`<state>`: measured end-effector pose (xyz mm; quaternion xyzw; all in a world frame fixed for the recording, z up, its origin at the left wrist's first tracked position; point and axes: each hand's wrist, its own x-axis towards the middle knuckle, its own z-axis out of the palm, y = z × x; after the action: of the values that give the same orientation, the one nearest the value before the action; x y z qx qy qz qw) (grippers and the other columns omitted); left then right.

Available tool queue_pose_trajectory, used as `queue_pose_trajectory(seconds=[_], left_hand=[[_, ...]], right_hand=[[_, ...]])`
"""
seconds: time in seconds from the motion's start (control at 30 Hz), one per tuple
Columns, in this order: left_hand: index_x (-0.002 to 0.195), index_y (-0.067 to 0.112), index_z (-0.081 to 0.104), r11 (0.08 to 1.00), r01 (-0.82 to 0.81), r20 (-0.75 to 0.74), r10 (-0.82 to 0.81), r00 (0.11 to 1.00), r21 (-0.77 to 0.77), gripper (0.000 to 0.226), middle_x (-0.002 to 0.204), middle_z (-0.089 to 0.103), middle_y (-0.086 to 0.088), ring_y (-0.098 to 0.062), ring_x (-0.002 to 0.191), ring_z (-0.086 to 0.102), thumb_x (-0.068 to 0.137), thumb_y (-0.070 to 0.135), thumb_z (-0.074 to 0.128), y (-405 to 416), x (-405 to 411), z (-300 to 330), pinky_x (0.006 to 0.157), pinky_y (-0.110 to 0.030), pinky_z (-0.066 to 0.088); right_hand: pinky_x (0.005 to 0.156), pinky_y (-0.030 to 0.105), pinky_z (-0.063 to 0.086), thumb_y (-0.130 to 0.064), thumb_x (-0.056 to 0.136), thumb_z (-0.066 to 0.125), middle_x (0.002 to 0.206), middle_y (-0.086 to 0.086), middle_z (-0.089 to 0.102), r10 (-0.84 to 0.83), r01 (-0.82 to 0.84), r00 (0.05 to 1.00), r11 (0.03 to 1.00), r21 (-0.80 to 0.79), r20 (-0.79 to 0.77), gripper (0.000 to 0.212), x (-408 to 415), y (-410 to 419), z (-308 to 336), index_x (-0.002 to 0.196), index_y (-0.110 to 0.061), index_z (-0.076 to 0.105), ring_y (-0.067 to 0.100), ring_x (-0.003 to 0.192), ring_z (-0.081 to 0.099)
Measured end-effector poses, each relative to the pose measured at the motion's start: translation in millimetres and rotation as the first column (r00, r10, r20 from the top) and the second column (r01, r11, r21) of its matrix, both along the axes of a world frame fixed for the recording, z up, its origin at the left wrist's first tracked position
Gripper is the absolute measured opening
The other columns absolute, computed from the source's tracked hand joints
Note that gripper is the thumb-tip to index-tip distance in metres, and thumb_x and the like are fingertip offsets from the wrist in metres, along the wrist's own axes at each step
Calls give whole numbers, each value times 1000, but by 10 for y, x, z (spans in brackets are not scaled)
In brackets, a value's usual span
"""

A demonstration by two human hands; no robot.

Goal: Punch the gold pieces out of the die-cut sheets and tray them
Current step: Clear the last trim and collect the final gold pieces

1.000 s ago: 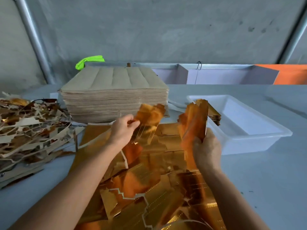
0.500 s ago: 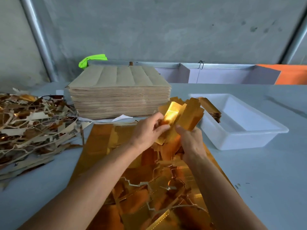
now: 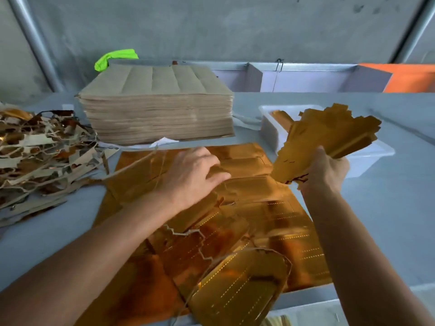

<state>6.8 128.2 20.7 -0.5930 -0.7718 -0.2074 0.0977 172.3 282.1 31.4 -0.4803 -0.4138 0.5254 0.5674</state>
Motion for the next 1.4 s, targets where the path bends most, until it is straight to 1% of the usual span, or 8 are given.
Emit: queue_pose_trajectory(seconds=[0.13, 0.33, 0.53, 0.67, 0.83, 1.0, 1.2, 1.4], left_hand=[[96, 21, 59, 934, 278, 116, -258, 959, -223, 77, 98, 48, 6, -6, 84, 46, 66, 89, 38, -229, 850, -132, 65, -24, 43], [135, 24, 36, 849, 183, 42, -187, 981, -495, 87, 135, 29, -2, -20, 118, 30, 70, 81, 50, -262, 1105, -411, 95, -38, 33], [110, 21, 59, 914, 292, 194, -244, 950, -283, 23, 123, 42, 4, -10, 116, 37, 95, 36, 52, -246, 567, -459, 96, -26, 38], [99, 0, 66, 964, 250, 145, -236, 961, -89, 15, 109, 60, -9, -22, 102, 56, 93, 10, 56, -178, 210, -328, 88, -32, 45], [90, 9, 58, 967, 37, 357, -129, 925, 254, 12, 102, 66, -8, -16, 94, 66, 95, 3, 49, -117, 91, 3, 62, -22, 52], [94, 14, 51, 895, -357, 880, -77, 469, 269, 14, 92, 66, -3, -9, 65, 65, 100, 7, 40, -14, 336, 115, 40, -18, 42], [96, 10, 59, 917, -382, 983, -158, -91, 112, 11, 70, 52, -3, -8, 49, 42, 90, 16, 52, -114, 676, 91, 38, -18, 32], [82, 16, 59, 975, -223, 913, 75, 401, 18, 21, 83, 65, -7, -22, 80, 64, 84, 35, 68, -251, 853, -88, 71, -36, 52]], right_hand=[[74, 36, 48, -23, 97, 50, 85, -12, 54, 50, -49, 999, 997, -63, 6, 8, 141, -105, -91, 105, -22, 48, 17, 80, 54], [90, 45, 47, -27, 98, 52, 119, 0, 58, 181, -178, 983, 979, -97, 17, 36, 228, -269, -177, 132, -17, 46, 24, 104, 56], [81, 41, 47, -28, 98, 52, 104, -7, 58, 269, -265, 962, 961, -77, 37, 27, 235, -391, -244, 124, -21, 49, 20, 92, 55], [72, 47, 53, -19, 99, 48, 88, 14, 61, 238, -241, 927, 970, -26, 289, 23, 261, -409, -234, 77, -24, 47, 29, 79, 61], [67, 46, 56, -10, 96, 44, 77, 5, 62, 361, -393, 795, 919, -39, 487, 26, 244, -501, -205, 74, -21, 51, 25, 71, 62], [47, 18, 45, -21, 100, 46, 80, -5, 64, 537, -577, 708, 814, -63, 458, 23, 140, -809, -226, 79, -28, 52, 11, 69, 63], [62, 33, 56, -11, 100, 36, 77, 7, 63, 563, -597, 690, 798, -82, 455, 24, 117, -1057, -267, 90, -13, 59, 22, 70, 63], [73, 44, 59, -14, 99, 39, 87, 11, 67, 566, -616, 712, 788, -19, 416, 22, 72, -1173, -266, 95, -14, 60, 28, 81, 67]])
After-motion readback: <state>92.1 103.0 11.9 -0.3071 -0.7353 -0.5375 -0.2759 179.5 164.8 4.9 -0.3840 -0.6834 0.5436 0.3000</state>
